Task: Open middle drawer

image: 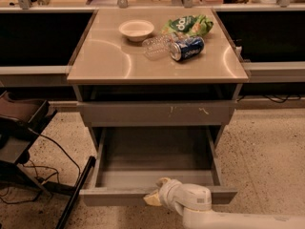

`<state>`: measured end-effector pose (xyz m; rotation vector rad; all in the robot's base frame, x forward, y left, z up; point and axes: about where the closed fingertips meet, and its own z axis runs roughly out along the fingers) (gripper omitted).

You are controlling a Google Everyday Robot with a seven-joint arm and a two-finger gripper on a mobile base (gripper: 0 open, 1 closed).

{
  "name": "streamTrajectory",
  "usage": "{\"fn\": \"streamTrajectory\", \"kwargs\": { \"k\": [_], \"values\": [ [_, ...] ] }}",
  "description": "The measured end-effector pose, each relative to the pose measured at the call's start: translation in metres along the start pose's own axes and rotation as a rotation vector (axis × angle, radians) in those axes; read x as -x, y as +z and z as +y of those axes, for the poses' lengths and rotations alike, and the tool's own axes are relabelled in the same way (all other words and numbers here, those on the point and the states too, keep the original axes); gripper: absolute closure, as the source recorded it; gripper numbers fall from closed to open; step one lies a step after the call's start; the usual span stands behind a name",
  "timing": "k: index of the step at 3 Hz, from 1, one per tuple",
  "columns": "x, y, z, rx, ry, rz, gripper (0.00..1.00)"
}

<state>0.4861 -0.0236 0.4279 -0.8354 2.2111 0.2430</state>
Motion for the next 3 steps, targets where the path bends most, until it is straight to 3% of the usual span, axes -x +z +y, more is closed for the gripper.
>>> {"fn": "streamTrajectory", "kwargs": {
  "k": [3],
  "values": [
    [-0.018,-0.013,0.012,0.011,0.009,-0.012,1.0]
  ]
}}
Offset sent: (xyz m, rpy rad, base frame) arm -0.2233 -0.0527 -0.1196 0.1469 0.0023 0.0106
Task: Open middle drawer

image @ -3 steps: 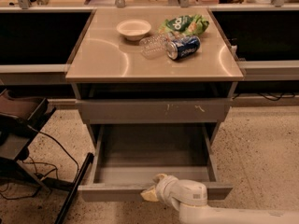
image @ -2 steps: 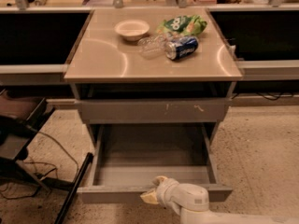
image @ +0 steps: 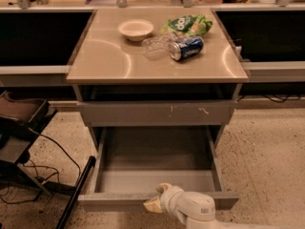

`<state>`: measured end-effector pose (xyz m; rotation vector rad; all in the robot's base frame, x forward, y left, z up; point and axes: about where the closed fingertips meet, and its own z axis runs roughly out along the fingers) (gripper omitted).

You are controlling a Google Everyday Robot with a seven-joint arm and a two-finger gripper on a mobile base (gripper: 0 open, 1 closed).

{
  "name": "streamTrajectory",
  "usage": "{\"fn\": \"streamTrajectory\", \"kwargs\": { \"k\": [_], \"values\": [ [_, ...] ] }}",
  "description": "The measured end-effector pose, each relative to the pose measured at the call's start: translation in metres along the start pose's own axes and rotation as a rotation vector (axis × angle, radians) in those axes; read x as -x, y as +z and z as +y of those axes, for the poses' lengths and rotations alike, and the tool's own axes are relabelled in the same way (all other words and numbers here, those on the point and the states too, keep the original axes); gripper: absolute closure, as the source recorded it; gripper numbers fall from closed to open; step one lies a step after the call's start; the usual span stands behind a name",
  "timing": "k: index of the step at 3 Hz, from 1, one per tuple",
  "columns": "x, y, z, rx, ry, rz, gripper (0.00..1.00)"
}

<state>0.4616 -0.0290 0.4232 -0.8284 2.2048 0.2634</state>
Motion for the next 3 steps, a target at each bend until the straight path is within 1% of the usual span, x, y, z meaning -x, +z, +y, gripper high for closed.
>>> {"fn": "streamTrajectory", "kwargs": {
  "k": [1,2,3],
  "values": [
    [0.003,-0.003,0.0,0.0,0.0,0.0,1.0],
    [-0.007,-0.007,0.005,0.006,0.004,-0.005,1.0],
    [-0.004,-0.011,0.005,0.006,0.004,-0.005,1.0]
  ]
}}
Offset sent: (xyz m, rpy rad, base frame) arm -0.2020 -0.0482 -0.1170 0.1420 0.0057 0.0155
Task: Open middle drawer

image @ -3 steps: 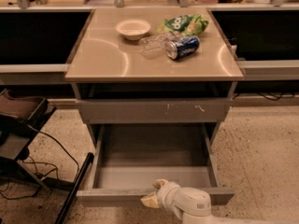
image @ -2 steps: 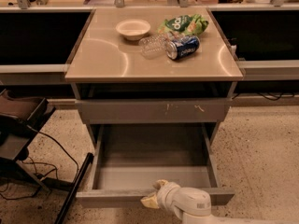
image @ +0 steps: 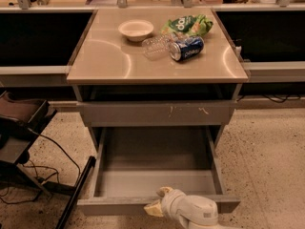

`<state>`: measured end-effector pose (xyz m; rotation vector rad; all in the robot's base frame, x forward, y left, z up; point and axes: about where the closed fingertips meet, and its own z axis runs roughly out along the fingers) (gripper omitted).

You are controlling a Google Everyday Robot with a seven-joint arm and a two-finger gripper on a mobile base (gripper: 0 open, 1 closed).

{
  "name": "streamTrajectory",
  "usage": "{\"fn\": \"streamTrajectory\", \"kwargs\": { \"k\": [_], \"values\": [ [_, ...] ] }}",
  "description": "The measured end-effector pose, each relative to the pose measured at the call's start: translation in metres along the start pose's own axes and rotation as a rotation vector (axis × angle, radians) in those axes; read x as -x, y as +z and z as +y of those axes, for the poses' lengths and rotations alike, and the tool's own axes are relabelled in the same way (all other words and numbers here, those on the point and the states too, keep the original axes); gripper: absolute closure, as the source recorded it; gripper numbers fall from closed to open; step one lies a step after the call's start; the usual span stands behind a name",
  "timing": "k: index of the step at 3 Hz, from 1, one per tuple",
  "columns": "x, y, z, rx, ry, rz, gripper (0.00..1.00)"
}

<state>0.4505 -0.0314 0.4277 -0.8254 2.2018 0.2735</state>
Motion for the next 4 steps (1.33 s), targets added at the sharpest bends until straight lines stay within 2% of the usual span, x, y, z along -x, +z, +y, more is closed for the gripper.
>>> {"fn": "streamTrajectory", "kwargs": {
  "k": [1,4],
  "values": [
    [-0.008,-0.0036,0.0049,0.005,0.003,-0.005,1.0],
    [-0.0097,-0.0114,0.01,0.011,0.007,-0.01,1.0]
  ]
}}
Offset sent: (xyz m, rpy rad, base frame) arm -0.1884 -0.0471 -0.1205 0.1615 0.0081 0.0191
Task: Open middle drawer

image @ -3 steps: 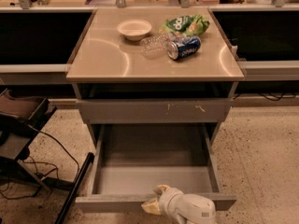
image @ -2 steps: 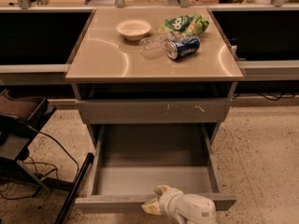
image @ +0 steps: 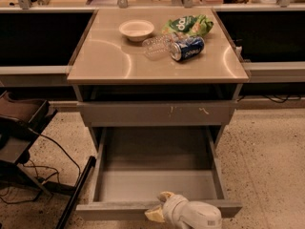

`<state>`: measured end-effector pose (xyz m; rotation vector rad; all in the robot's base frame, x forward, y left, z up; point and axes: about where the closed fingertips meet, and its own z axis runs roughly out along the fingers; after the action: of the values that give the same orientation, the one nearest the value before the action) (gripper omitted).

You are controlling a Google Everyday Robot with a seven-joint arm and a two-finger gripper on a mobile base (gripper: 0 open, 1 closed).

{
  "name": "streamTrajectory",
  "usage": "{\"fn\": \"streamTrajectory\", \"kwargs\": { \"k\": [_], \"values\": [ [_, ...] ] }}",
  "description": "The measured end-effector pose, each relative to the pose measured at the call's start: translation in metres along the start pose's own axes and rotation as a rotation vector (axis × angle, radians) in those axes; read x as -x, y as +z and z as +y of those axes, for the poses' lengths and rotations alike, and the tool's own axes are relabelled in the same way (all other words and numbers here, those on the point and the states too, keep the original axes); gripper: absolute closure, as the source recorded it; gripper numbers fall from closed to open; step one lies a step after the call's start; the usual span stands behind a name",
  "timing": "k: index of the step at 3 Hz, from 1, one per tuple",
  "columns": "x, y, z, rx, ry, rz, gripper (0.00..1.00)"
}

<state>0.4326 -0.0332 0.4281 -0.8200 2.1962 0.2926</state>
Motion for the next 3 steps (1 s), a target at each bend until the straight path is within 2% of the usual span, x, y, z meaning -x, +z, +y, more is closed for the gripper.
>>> {"fn": "streamTrajectory", "kwargs": {
  "k": [3],
  "values": [
    [-0.0097,-0.008,0.0088,0.009,0.007,-0.01,1.0]
  ]
}}
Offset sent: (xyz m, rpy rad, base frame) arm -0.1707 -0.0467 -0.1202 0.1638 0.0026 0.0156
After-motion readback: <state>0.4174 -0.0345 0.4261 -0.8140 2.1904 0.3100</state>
